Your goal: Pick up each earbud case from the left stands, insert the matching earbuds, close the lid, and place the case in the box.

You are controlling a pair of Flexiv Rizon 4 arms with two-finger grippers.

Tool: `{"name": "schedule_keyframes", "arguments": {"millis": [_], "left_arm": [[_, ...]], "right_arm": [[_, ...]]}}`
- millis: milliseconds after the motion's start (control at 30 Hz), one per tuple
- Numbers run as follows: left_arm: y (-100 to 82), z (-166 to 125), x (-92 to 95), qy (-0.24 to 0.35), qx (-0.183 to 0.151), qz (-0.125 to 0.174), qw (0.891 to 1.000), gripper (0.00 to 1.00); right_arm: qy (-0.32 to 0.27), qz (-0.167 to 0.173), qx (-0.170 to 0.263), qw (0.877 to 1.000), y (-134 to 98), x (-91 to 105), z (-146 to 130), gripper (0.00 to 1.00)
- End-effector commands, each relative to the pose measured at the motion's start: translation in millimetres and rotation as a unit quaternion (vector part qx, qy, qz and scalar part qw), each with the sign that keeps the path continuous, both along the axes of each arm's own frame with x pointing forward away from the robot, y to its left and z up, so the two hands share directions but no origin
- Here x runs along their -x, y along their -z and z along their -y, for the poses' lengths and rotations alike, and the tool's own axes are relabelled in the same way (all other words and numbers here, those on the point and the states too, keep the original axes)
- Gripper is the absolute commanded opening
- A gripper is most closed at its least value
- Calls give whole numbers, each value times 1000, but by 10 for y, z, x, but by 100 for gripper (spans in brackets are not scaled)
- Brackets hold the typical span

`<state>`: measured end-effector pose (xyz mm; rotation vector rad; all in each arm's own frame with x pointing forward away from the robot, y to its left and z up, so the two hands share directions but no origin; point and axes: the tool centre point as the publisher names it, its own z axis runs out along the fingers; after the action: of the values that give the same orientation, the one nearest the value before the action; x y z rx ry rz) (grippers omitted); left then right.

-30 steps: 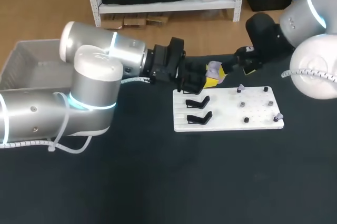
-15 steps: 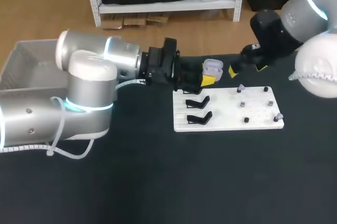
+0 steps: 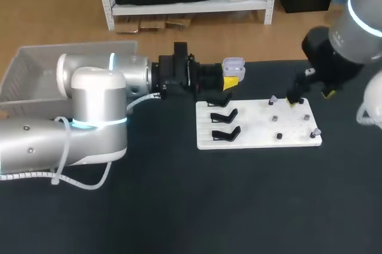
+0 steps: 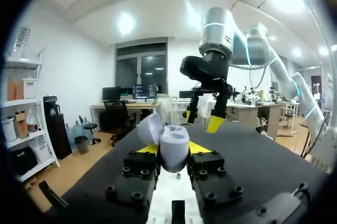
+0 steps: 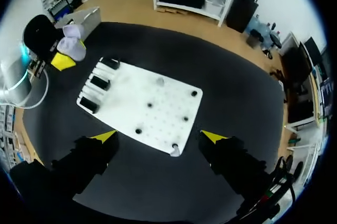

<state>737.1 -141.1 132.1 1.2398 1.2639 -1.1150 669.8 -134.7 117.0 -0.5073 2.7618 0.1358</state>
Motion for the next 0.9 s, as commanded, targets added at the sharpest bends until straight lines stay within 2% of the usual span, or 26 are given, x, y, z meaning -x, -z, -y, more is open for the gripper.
{"name": "schedule_keyframes", "arguments": {"millis": [33,233,300,800,900], "left_arm": [[50,64,-27,-5,5,-1,1000,0],[162,161,-52,-3,6,-15,1000,0],[183,186,-54,-2,6,-18,1000,0],[250,288,-42,-9,18,-26,999,0],[242,302,-26,-4,19,-28,999,0]], "right_arm": [[23,22,51,998,120,248,110,100],[42,-3,68,997,270,440,217,100],[58,2,88,994,279,480,244,100],[58,2,88,994,279,480,244,100],[54,-6,72,996,379,424,228,100]]}}
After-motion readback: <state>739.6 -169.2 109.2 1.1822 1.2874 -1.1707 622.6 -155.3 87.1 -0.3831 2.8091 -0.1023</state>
